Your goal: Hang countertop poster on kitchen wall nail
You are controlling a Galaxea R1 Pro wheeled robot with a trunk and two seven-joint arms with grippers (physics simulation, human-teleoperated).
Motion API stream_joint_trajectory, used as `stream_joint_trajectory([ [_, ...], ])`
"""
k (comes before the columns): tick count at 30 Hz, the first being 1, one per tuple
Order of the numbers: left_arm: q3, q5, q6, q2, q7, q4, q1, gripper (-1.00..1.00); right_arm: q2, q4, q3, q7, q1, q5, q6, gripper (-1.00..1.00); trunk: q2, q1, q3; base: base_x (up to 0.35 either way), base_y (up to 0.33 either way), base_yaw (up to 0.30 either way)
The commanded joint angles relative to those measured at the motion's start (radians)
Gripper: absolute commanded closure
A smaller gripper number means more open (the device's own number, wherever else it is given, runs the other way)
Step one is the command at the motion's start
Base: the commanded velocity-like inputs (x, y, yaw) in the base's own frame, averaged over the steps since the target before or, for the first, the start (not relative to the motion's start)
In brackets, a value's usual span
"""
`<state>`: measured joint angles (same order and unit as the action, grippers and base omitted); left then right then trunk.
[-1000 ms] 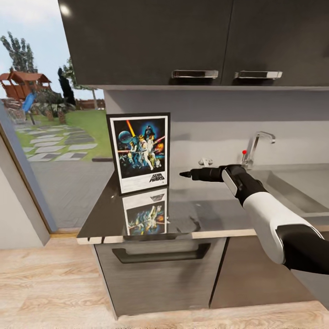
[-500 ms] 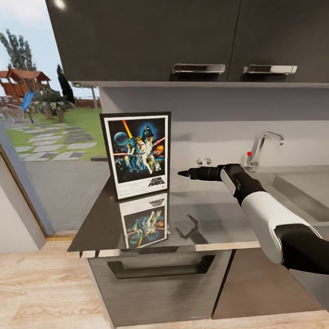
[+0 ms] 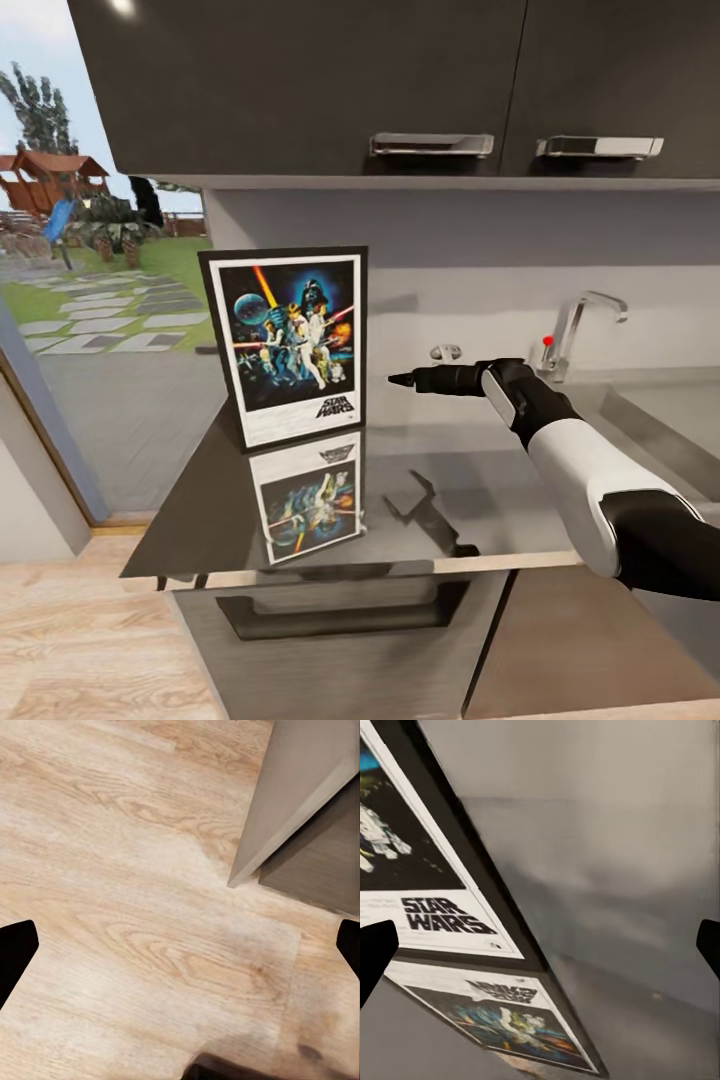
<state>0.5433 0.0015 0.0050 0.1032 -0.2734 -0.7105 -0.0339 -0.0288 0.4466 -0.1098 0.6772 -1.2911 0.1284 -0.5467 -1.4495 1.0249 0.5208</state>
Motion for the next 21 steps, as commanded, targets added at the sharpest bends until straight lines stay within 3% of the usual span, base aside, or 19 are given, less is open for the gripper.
stream_joint_trajectory([
  [1,0.003,0.000,0.000,0.000,-0.006,-0.001,0.000,-1.00,-0.001,0.001,-0.006,-0.003,0.000,0.010,-0.007,-1.00,0.000,0.000,0.001,0.046,-0.023,0.000],
  [6,0.003,0.000,0.000,0.000,-0.006,-0.001,0.000,-1.00,-0.002,0.001,-0.004,-0.004,0.000,0.010,-0.007,-1.00,0.000,0.000,0.001,0.024,-0.012,0.077],
  [14,0.004,0.000,0.000,0.000,-0.006,-0.002,0.000,-1.00,-0.006,0.001,-0.002,-0.007,-0.003,0.009,-0.008,-1.00,0.000,0.000,0.002,0.004,-0.002,0.235],
  [21,0.004,0.000,0.000,0.001,-0.006,-0.005,0.000,-1.00,-0.006,-0.003,-0.004,0.006,-0.031,0.010,-0.008,-1.00,0.000,0.000,0.003,0.000,0.000,0.068],
])
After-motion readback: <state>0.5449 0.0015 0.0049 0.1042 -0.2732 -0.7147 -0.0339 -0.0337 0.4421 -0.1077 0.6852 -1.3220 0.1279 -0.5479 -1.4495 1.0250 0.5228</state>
